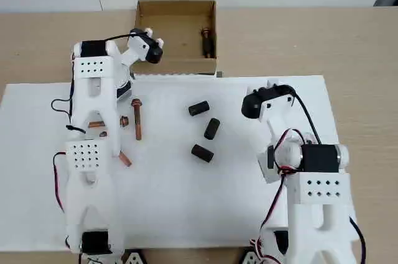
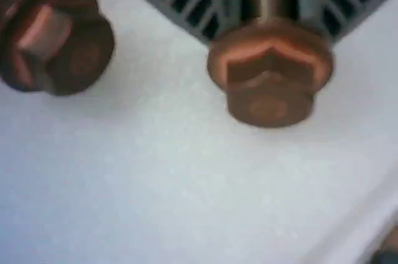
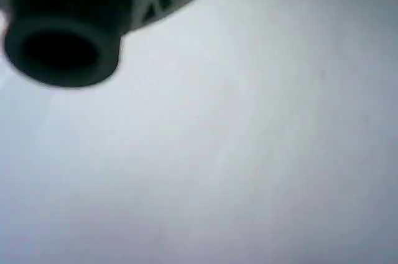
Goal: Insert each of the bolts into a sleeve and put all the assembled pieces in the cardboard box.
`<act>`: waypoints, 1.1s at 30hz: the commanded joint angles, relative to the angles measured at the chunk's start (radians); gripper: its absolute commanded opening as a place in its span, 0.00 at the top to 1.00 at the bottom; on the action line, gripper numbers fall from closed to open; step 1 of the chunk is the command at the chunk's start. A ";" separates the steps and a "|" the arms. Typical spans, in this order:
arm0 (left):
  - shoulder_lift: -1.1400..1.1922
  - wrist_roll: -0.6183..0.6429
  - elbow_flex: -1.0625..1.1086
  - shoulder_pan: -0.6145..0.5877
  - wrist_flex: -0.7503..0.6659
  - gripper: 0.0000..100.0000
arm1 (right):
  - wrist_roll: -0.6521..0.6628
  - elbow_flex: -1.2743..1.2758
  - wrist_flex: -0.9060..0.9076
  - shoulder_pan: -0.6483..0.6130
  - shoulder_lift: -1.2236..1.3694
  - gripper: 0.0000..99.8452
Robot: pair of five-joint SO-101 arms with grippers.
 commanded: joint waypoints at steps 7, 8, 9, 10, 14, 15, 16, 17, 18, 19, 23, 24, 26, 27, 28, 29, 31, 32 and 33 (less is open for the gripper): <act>-0.422 0.058 0.280 0.074 0.009 0.99 | 0.000 -0.121 0.104 0.002 -0.024 1.00; -0.470 0.068 0.328 0.086 0.009 0.99 | 0.000 -0.121 0.105 0.001 -0.024 1.00; -0.516 0.080 0.375 0.100 0.009 0.99 | 0.000 -0.121 0.110 0.002 -0.024 1.00; -0.560 0.095 0.415 0.112 0.009 0.99 | 0.000 -0.121 0.114 0.004 -0.024 1.00; -0.698 0.244 0.516 0.158 0.008 0.99 | -0.026 -0.121 0.117 0.008 -0.024 1.00; -0.721 0.301 0.527 0.167 0.008 0.99 | -0.048 -0.121 0.117 0.008 -0.024 1.00; -0.741 0.358 0.530 0.173 0.008 0.99 | -0.068 -0.121 0.117 0.008 -0.024 1.00; -0.758 0.413 0.533 0.181 0.008 0.99 | -0.083 -0.121 0.117 0.008 -0.028 1.00; -0.772 0.459 0.533 0.187 0.008 0.99 | -0.095 -0.121 0.117 0.008 -0.041 1.00; -0.787 0.496 0.535 0.192 0.008 0.99 | -0.104 -0.121 0.114 0.008 -0.061 1.00; -0.852 0.535 0.538 0.203 0.009 0.99 | -0.137 -0.132 0.107 0.007 -0.203 1.00; -0.875 0.535 0.538 0.207 0.009 0.99 | -0.143 -0.135 0.107 0.007 -0.245 1.00; -0.924 0.537 0.547 0.224 0.009 0.99 | -0.143 -0.135 0.107 0.007 -0.326 1.00; -0.953 0.537 0.561 0.232 0.009 0.99 | -0.144 -0.135 0.107 0.007 -0.361 1.00; -0.984 0.537 0.581 0.247 0.009 1.00 | -0.144 -0.133 0.107 0.007 -0.395 1.00; -1.019 0.537 0.604 0.258 0.009 1.00 | -0.144 -0.133 0.107 0.007 -0.423 1.00; -1.097 0.537 0.661 0.281 0.009 1.00 | -0.144 -0.133 0.107 0.007 -0.458 1.00; -1.137 0.537 0.693 0.295 0.008 1.00 | -0.146 -0.133 0.107 0.007 -0.467 1.00; -1.180 0.540 0.728 0.308 0.008 1.00 | -0.146 -0.133 0.107 0.007 -0.472 1.00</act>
